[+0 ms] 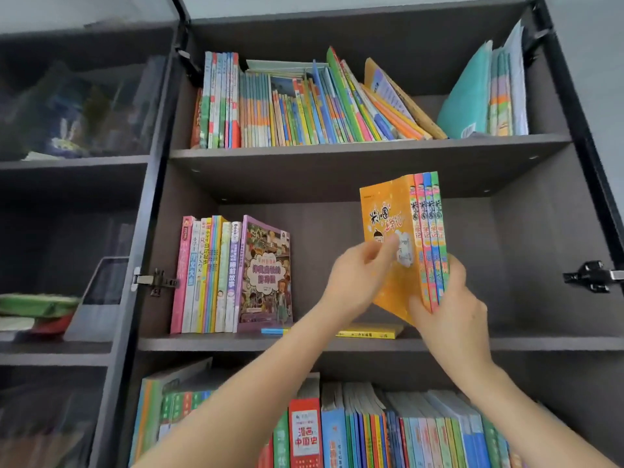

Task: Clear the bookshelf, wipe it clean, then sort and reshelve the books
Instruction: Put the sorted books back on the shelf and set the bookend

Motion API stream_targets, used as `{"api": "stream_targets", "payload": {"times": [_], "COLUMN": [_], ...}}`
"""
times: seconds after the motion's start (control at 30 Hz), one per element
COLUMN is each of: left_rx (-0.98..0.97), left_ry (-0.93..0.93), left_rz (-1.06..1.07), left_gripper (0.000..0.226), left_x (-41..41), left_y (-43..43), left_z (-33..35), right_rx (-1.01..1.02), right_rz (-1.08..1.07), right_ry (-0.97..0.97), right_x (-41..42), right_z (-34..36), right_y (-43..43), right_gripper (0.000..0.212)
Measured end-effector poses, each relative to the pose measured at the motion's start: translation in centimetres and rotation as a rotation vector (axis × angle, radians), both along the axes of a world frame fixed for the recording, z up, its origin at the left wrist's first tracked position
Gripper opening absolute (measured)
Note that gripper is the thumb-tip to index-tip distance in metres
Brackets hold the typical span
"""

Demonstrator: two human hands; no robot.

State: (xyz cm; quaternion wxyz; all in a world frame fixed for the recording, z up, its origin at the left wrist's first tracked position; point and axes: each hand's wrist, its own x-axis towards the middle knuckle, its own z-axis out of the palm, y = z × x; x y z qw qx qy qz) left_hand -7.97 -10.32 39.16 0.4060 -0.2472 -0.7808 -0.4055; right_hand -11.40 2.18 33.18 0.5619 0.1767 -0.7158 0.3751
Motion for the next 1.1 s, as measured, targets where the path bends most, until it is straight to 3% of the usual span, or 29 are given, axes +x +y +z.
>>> {"api": "stream_targets", "payload": {"times": [0.13,0.23,0.37,0.43,0.57,0.67,0.77,0.87,1.0,1.03,1.1], "left_rx": [-0.598,-0.893,-0.939,-0.996,-0.995,-1.022,-0.677,-0.182,0.55,0.609,0.498], "left_ry": [-0.063,-0.217,-0.36,-0.194,0.144,0.24,0.191,0.251,0.075,0.03,-0.011], "left_rz": [0.403,0.404,0.318,0.429,0.574,0.563,0.578,0.535,0.424,0.464,0.726], "left_gripper": [0.042,0.059,0.075,0.076,0.057,0.042,0.038,0.036,0.037,0.039,0.049], "left_x": [-5.4,-8.2,-9.8,-10.1,-9.3,-8.2,-7.6,-8.2,-11.2,-11.8,-13.3], "left_y": [-8.7,-10.4,-8.6,-7.9,-7.6,-8.3,-11.0,-13.6,-16.6,-17.2,-18.3], "left_z": [-0.5,-1.2,-2.6,-3.5,-4.0,-3.5,-1.6,1.4,4.8,4.8,4.0], "right_rx": [0.004,-0.023,-0.045,-0.04,-0.044,-0.039,-0.044,-0.044,-0.038,-0.043,-0.048], "right_rz": [-0.052,-0.07,-0.131,-0.156,-0.171,-0.164,-0.173,-0.159,-0.141,-0.131,-0.108], "right_ry": [-0.054,-0.124,-0.184,-0.187,-0.184,-0.199,-0.22,-0.245,-0.249,-0.254,-0.264], "right_x": [-2.7,-4.5,-6.5,-6.9,-7.5,-7.7,-7.8,-7.8,-7.9,-7.8,-7.7], "right_z": [1.5,1.5,0.9,1.0,1.1,1.1,1.0,1.0,1.1,1.2,1.3], "right_y": [-0.4,-0.8,-1.1,-1.0,-0.9,-1.0,-1.1,-1.5,-2.7,-3.1,-4.0], "right_gripper": [0.07,0.067,0.058,0.055,0.057,0.057,0.054,0.058,0.059,0.059,0.06]}}
